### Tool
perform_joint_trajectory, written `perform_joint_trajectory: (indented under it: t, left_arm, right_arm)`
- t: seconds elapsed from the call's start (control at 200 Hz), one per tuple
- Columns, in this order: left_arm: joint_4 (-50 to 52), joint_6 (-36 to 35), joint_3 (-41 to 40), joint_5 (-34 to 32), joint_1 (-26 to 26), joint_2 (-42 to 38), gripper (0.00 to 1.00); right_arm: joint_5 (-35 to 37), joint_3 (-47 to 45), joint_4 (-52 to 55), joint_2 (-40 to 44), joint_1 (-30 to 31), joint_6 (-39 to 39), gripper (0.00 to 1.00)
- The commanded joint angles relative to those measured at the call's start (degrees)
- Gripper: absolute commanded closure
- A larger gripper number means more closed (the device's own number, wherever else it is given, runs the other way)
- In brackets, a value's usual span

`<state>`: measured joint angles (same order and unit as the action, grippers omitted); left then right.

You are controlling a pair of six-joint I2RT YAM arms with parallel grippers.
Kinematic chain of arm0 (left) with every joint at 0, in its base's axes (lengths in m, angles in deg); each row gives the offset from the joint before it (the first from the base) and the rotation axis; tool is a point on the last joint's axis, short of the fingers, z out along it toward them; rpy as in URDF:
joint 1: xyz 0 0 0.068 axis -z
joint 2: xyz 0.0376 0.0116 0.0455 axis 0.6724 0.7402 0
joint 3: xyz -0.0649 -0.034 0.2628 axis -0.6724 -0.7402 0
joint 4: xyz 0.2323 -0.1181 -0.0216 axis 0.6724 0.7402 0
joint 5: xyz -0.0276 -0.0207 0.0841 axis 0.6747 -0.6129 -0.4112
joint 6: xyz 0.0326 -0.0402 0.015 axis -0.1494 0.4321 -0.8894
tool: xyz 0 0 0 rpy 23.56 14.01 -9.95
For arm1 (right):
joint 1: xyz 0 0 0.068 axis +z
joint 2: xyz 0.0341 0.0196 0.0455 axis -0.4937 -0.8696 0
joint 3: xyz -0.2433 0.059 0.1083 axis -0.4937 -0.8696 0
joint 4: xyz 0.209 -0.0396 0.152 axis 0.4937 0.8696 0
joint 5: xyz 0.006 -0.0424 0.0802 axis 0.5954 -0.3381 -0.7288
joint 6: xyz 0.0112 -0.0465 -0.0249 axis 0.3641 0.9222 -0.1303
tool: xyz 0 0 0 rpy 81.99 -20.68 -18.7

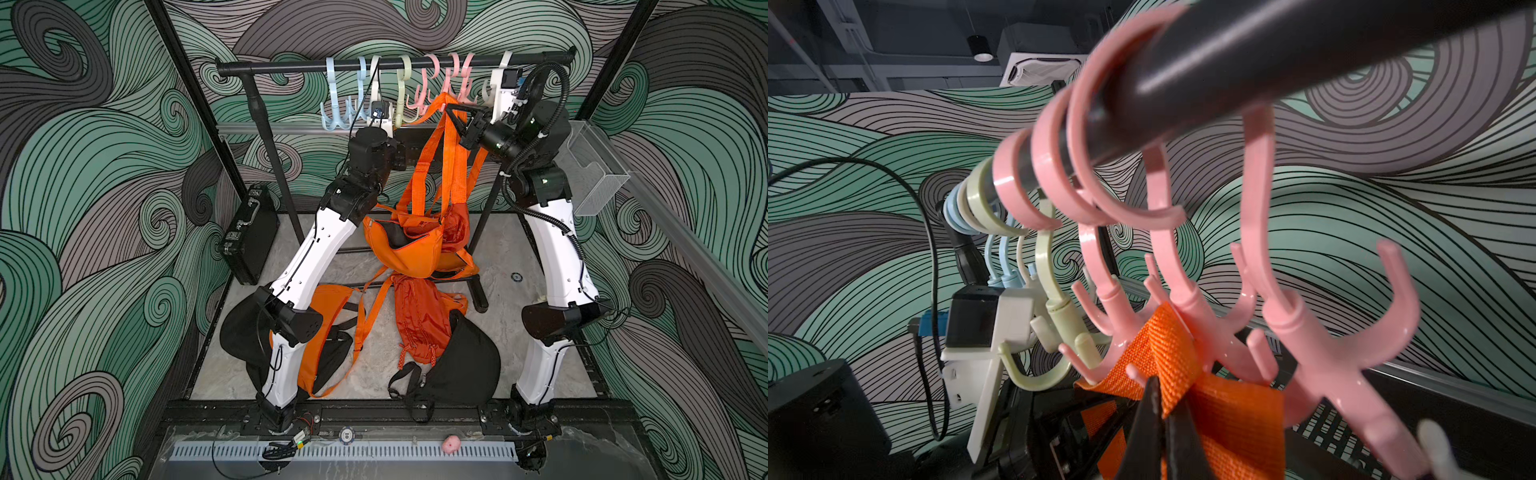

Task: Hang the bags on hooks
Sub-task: Hang the bag on the hook.

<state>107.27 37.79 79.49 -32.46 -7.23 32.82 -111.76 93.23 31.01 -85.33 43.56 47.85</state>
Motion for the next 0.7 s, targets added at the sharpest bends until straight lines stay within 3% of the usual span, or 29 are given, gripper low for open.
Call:
perform_joint_trajectory:
  t: [0.0, 0.39, 0.625, 0.695]
  left_arm:
    - [-1.5, 0.8, -2.0, -0.1, 0.8, -2.5, 1.00]
    - [1.4, 0.8, -0.1, 2.5, 2.8, 2.1, 1.00]
    - [0.7, 1.3, 0.1, 5.0, 3.9, 3.2, 1.00]
    - [0.8, 1.4, 0.1, 5.5, 4.1, 3.4, 0.96]
  right_arm:
    - [2.0, -5.2, -5.7, 4.9, 0.0, -0.2, 1.00]
    - [7.9, -19.4, -8.3, 11.8, -0.7, 1.1, 1.00]
    - [10.4, -24.2, -10.5, 14.7, -4.1, -1.9, 1.00]
    - [10.7, -24.7, -10.2, 15.1, -4.6, -1.8, 1.00]
